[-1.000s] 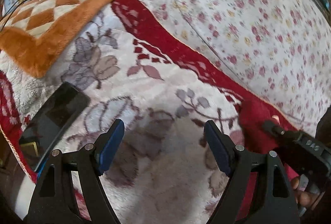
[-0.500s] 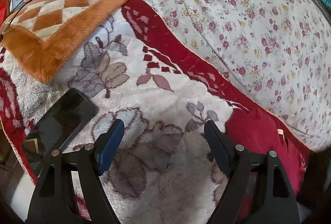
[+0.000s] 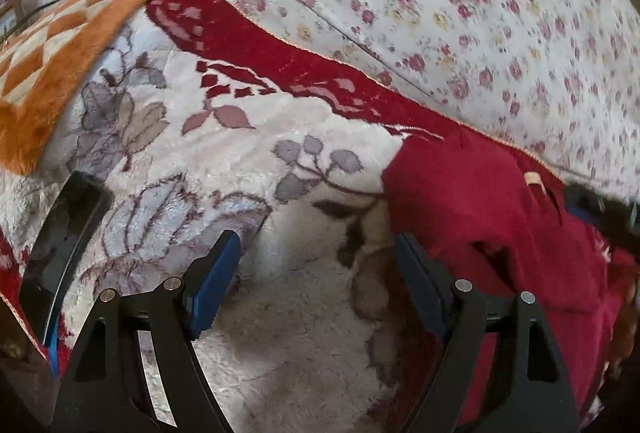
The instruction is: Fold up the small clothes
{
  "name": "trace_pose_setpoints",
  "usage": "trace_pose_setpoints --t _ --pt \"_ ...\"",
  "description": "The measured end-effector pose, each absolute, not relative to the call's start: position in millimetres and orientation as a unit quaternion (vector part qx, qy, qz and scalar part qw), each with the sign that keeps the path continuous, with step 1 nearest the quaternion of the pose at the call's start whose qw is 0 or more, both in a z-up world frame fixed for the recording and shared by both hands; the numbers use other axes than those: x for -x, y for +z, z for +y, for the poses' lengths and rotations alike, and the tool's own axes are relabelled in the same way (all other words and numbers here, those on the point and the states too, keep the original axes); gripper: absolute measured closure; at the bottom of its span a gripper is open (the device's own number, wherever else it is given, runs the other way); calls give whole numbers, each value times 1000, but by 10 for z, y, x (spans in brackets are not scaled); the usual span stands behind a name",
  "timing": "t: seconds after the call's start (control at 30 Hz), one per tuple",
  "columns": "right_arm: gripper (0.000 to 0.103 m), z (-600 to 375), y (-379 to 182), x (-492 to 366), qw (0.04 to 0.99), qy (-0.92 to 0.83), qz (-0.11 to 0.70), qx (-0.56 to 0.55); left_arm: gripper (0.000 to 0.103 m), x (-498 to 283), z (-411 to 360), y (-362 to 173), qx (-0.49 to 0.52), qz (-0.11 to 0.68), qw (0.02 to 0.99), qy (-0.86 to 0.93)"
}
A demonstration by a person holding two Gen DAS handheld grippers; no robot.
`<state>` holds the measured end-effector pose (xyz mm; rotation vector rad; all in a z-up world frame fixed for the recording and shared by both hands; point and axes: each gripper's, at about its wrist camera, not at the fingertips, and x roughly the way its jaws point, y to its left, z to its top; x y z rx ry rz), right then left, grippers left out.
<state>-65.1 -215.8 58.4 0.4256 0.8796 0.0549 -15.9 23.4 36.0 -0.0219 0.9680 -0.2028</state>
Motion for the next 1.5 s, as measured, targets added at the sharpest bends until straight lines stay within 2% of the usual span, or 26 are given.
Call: trace_pose_setpoints --t 0.17,0.33,0.5,0.6,0.77,0.83,1.07,1.17,1.2,1.23,1.27,1.33,1.5 --pt "54 -1959 477 133 877 70 432 -201 23 45 177 229 -13 480 875 -70" --pt "54 -1885 86 -65 842 84 482 -225 23 48 165 240 -24 478 876 -64" --pt "54 -1805 209 187 842 108 490 -196 23 77 239 296 -2 477 876 -66" --pt "54 -1893 454 225 865 84 463 -174 23 58 232 294 -4 480 875 -61" --pt "51 -2360 741 537 880 29 448 -155 23 69 277 314 6 480 875 -59" --pt "40 -2611 719 791 881 -23 452 -138 23 70 280 313 8 481 875 -58" --pt "41 -3190 245 1380 851 -116 483 -172 23 93 256 285 0 479 876 -51" --pt "56 -3187 215 1436 861 -124 469 -157 23 101 244 274 -5 478 877 -50" --pt "70 -3160 221 1447 863 -125 467 -147 23 102 237 270 -8 478 877 -49" --pt "90 -3152 241 1456 865 -123 466 -140 23 103 232 265 -9 477 877 -48" --pt "95 -3156 249 1474 865 -121 467 -137 23 104 228 264 -11 477 877 -48" --pt "98 -3114 283 1507 868 -116 467 -119 23 101 220 259 -14 477 877 -47" --pt "99 -3072 358 1636 873 -117 460 -107 23 98 218 253 -12 478 877 -48"
